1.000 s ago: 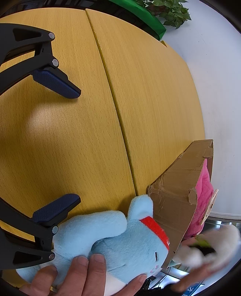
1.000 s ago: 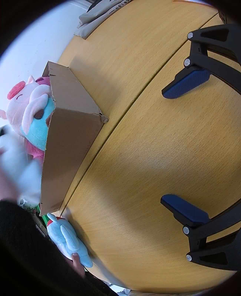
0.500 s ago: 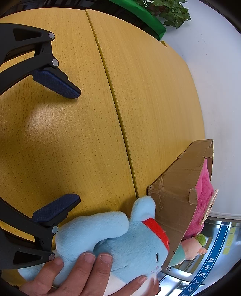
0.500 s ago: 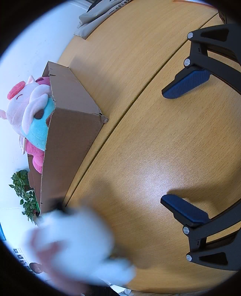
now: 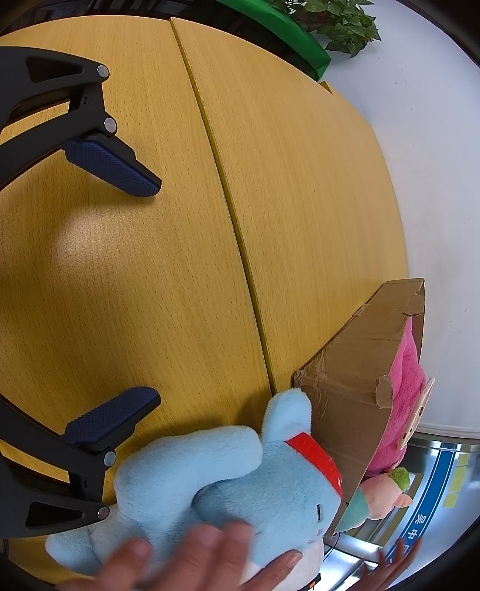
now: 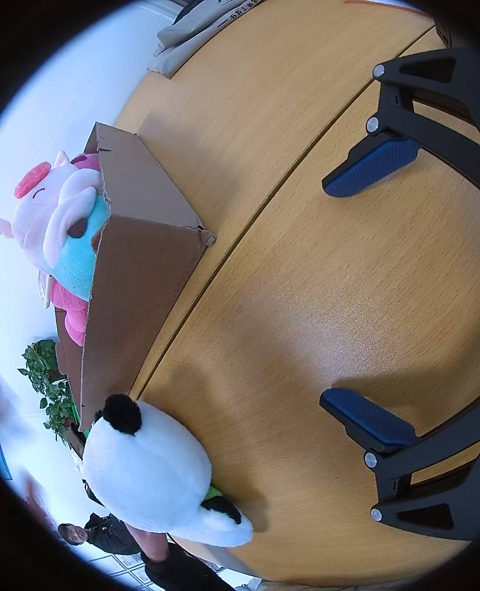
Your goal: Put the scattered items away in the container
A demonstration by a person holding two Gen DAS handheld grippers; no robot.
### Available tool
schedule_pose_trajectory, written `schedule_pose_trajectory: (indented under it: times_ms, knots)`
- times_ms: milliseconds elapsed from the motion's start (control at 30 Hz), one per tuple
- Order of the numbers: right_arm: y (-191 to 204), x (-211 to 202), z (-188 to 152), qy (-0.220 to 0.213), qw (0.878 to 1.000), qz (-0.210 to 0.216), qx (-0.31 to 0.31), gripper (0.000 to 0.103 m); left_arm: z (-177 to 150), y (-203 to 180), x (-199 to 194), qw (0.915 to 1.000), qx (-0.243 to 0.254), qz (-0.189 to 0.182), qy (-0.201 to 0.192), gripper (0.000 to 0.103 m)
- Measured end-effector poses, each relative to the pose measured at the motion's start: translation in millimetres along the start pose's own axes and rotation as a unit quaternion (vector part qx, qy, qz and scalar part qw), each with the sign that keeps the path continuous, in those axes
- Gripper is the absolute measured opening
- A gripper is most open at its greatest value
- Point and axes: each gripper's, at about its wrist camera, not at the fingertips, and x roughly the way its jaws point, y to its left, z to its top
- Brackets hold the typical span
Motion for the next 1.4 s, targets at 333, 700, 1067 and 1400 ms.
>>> schedule_pose_trajectory:
  times_ms: [333,700,1067,1400]
  knots:
    - [0.4,0.0,0.4,0.000,1.000,0.000,0.000,0.103,0.3,0.5,-0.1,1.0000,0.000,0.000,0.000,0.103]
    - [1.2,0.1,0.7,0.000,1.000,0.000,0.000,0.103,-0.1,0.4,-0.2,1.0000,0.000,0.000,0.000,0.103]
    - [0.1,0.8,2.5,0.000,1.000,0.000,0.001,0.103,0.0,0.6,0.0,1.0000,0.000,0.000,0.000,0.103]
    - [-1.1,1.5,3.2,0.001,1.000,0.000,0.001,0.103,0.1,0.0,-0.1,1.0000,0.000,0.000,0.000,0.103]
